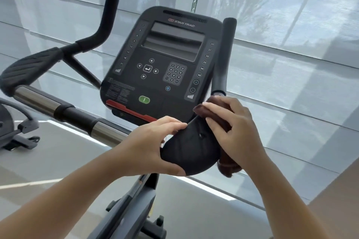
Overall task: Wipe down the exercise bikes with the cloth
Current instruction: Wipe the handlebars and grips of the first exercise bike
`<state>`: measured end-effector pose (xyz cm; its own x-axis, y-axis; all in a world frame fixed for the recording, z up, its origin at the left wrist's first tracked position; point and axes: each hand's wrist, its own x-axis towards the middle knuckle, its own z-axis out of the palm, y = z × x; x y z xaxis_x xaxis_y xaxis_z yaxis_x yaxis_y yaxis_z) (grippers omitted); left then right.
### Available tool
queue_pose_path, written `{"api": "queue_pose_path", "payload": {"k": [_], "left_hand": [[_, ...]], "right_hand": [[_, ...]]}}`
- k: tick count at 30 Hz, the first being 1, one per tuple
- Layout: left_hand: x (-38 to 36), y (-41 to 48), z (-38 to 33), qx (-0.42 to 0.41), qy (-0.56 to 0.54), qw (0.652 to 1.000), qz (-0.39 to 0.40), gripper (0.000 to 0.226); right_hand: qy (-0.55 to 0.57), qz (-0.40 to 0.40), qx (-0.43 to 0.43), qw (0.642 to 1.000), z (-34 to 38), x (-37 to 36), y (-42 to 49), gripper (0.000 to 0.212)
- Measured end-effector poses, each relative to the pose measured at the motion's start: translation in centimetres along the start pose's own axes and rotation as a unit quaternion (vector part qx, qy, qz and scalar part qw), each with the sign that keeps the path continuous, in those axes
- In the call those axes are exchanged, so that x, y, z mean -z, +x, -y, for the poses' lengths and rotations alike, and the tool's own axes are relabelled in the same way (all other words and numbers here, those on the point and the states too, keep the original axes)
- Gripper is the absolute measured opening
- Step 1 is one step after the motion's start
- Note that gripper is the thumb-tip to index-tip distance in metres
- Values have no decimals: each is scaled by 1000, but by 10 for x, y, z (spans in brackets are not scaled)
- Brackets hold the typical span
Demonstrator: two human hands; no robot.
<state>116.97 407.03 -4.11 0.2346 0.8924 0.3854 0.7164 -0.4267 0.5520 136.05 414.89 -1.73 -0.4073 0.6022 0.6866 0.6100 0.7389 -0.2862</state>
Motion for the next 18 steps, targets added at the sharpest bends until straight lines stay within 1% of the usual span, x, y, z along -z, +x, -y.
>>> {"api": "queue_pose_path", "payload": {"k": [4, 6, 7, 9, 11, 12, 14, 16, 18], "left_hand": [[-1, 0, -1, 14, -7, 1000, -11, 84], [-1, 0, -1, 21, -15, 1000, -12, 82], [-1, 0, -1, 24, -21, 999, -11, 81], [-2, 0, -1, 31, -33, 999, -13, 81], [-3, -1, -2, 39, -41, 998, -18, 81], [-3, -1, -2, 41, -43, 998, -20, 81], [-4, -2, -2, 42, -39, 998, -22, 80], [-4, -2, -2, 40, -30, 999, -20, 80], [-3, -2, -1, 36, -24, 999, -21, 82]], "right_hand": [[7, -59, 5, 998, 8, -8, -35, 31], [8, -64, 10, 998, 9, -9, -26, 27], [14, -52, 11, 998, 9, -8, -13, 25], [8, -2, 2, 1000, 7, -6, 22, 24], [-39, 45, -1, 998, 7, -7, 42, 25], [-55, 52, 5, 997, 8, -7, 42, 25], [-44, 33, 16, 998, 11, -5, 25, 24], [-9, -15, 33, 999, 15, -3, -8, 23], [-3, -57, 35, 998, 22, -6, -38, 25]]}}
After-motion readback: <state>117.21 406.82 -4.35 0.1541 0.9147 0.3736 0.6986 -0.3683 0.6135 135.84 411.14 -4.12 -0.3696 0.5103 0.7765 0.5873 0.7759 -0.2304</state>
